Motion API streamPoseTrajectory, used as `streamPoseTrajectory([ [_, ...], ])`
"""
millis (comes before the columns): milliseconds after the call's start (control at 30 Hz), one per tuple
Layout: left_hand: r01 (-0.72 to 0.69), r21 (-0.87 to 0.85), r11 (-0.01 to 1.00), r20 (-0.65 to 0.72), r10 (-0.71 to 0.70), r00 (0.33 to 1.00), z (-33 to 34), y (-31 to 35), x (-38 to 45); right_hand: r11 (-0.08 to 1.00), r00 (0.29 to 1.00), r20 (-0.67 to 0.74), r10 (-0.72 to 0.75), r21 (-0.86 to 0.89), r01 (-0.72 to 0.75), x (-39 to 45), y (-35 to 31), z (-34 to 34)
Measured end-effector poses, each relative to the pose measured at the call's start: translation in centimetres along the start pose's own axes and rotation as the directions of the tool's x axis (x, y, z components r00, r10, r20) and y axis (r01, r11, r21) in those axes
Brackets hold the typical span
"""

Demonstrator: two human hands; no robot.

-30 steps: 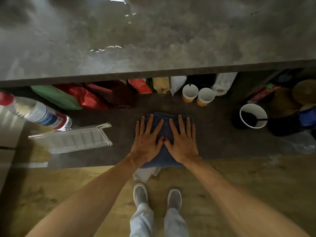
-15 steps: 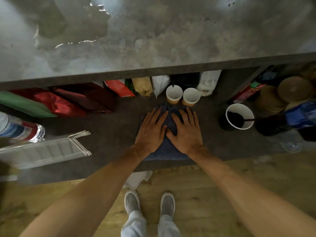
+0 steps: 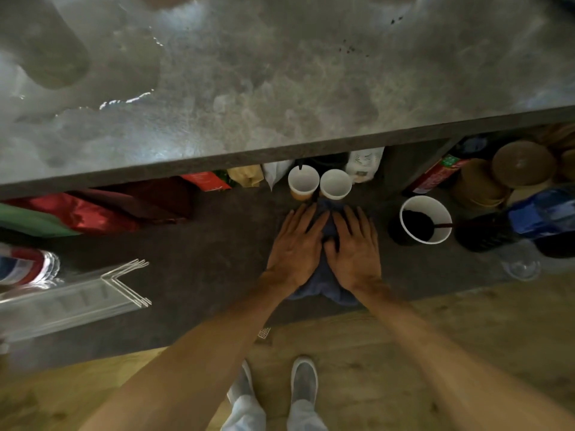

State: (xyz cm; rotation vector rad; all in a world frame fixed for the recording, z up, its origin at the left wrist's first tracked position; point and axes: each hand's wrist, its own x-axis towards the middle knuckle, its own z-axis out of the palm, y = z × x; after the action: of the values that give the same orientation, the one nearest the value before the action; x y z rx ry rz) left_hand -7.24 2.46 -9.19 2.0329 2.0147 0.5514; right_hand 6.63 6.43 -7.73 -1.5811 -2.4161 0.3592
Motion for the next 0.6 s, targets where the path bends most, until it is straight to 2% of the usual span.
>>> streamPoseTrajectory([
  [167,-0.002,0.014,1.0,0.079,0.001,0.997,-0.9,-0.2,-1.9,0.999,0.995,0.088,-0.045,0.003,0.044,-1.4,-0.1,-0.7],
  [367,-0.049,0.007,0.999,0.188,0.046,0.981,-3.1,-0.5,-9.1,0.987,0.98,0.117,-0.159,-0.019,0.162,-7.8,-2.0,-0.4],
  [500,-0.009,0.039,0.999,0.196,0.001,0.981,-4.5,-0.2,-13.6,0.962,0.941,0.208,-0.268,0.005,0.273,-10.5,-3.6,-0.6],
  [600,0.124,0.018,0.992,0.165,-0.125,0.978,-6.9,1.2,-14.7,0.955,0.905,0.318,-0.282,-0.002,0.298,-10.6,-5.7,-2.8],
])
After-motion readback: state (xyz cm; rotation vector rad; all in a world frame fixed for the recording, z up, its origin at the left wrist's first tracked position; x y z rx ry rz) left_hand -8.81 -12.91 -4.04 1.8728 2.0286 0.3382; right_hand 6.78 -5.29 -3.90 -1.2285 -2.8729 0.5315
